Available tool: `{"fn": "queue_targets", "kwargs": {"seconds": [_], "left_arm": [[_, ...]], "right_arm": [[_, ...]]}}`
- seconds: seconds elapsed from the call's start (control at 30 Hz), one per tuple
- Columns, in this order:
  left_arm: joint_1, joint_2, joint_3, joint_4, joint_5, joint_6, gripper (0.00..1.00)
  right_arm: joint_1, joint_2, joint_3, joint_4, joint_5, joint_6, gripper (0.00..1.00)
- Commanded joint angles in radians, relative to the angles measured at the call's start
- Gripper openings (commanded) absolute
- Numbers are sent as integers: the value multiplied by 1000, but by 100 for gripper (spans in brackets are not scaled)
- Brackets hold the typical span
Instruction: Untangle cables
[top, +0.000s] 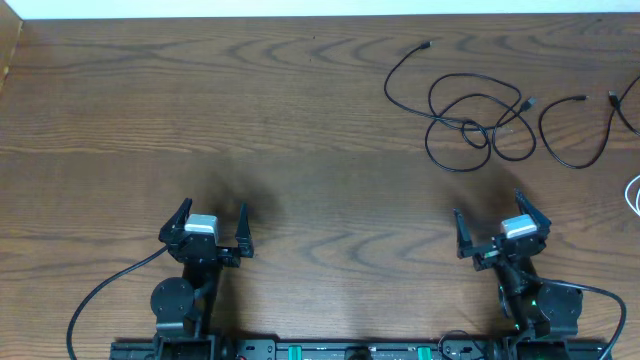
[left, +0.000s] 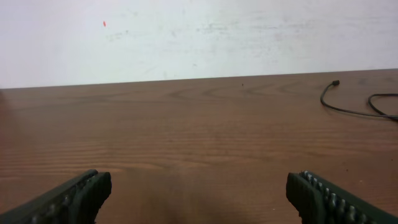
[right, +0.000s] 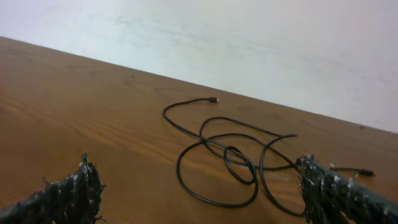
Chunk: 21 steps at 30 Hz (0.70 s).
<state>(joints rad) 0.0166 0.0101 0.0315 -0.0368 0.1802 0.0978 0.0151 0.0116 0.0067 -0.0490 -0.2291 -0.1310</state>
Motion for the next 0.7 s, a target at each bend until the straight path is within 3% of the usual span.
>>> {"fn": "queue_targets", "kwargs": {"seconds": [0.0, 0.13, 0.67], "left_arm": [[0, -6, -27, -18, 2, -5, 97], [0, -6, -27, -18, 2, -5, 97], [0, -6, -27, -18, 2, -5, 97]], "right_arm": [[-7, -7, -1, -3, 130, 147, 99], [-7, -7, -1, -3, 250, 267, 99], [-7, -6, -1, -23, 256, 272, 99]]}}
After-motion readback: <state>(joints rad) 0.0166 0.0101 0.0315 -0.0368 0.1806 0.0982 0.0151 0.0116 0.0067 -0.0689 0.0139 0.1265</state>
